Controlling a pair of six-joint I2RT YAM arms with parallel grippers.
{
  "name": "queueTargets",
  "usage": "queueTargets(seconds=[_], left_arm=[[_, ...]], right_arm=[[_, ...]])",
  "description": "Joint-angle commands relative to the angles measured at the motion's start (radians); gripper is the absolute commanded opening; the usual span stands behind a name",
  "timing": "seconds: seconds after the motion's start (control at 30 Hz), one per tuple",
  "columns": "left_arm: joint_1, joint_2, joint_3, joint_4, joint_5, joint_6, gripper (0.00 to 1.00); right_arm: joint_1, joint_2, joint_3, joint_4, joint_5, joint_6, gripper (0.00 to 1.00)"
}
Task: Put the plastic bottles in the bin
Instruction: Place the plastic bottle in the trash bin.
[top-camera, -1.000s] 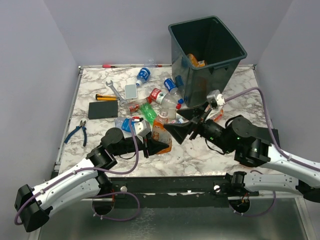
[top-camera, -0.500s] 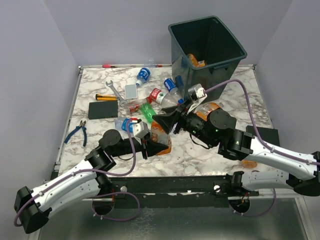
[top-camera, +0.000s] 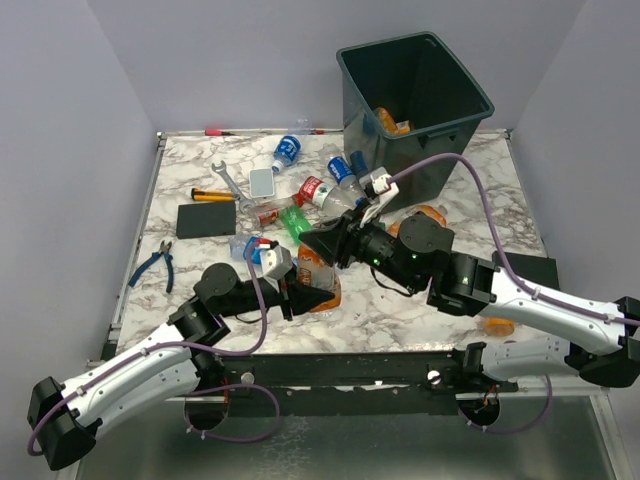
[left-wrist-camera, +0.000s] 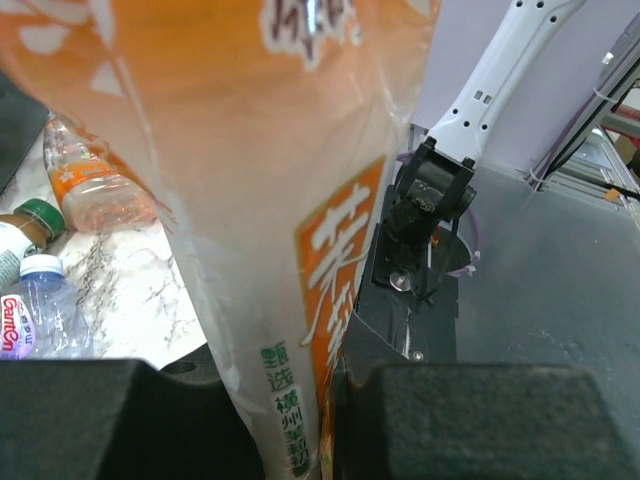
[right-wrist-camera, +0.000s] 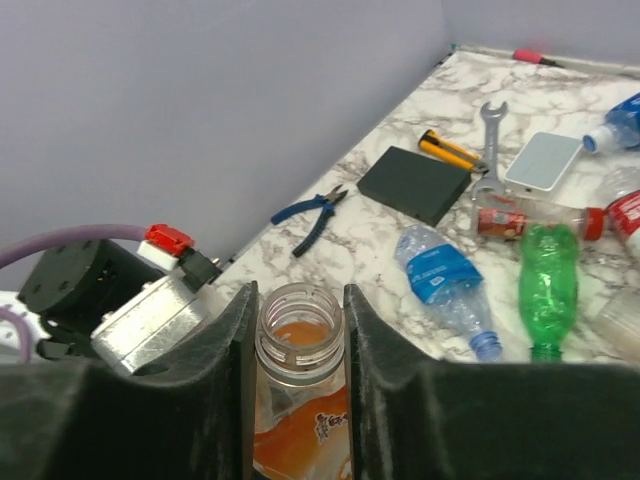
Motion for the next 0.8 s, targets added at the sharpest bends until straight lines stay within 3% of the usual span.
queueTargets(seconds=[0.0,0.03,0.1,0.17,0.27,0.37,0.43,0.53,0.6,0.7,0.77], left_arm=[[0.002,-0.016,-0.007,0.045,-0.018,0.006,0.14],[0.003,-0.020,-0.007,0.045,-0.028,0.005,0.36],[0.003,-0.034,-0.012,0.044,-0.064,0.004,0.75],[0.002,-0.057,-0.019,0.042,-0.128,0.003,0.98],[0.003,-0.105,-0.026,0.027,-0.228,0.019,0.99],[0.002,-0.160,-0.039,0.018,-0.327,0.040,0.99],[0.003,-0.189,-0.048,0.019,-0.371,0.050,0.99],[0.002,-0.207,-0.053,0.019,-0.412,0.058,0.99],[0.003,-0.204,-0.056,0.019,-0.421,0.065,0.99],[0.003,-0.195,-0.056,0.014,-0.427,0.066,0.99],[0.003,-0.191,-0.055,0.011,-0.429,0.068,0.99]], right_arm=[[0.005,0.016,0.030,-0.071,0.019,0.009,0.17],[0.005,0.013,0.030,-0.070,0.024,0.008,0.05],[0.005,0.000,0.040,-0.072,0.041,-0.004,0.00],[0.005,-0.010,0.085,-0.099,0.077,-0.057,0.00],[0.005,-0.011,0.235,-0.177,0.195,-0.187,0.00],[0.005,0.010,0.425,-0.190,0.417,-0.405,0.00],[-0.003,0.004,0.437,0.048,0.551,-0.612,0.00],[-0.084,-0.011,0.402,0.418,0.568,-0.849,0.01],[-0.219,0.018,0.447,0.447,0.508,-0.794,0.01],[-0.457,0.098,0.534,0.360,0.359,-0.583,0.01],[-0.552,0.168,0.566,0.410,0.302,-0.540,0.01]])
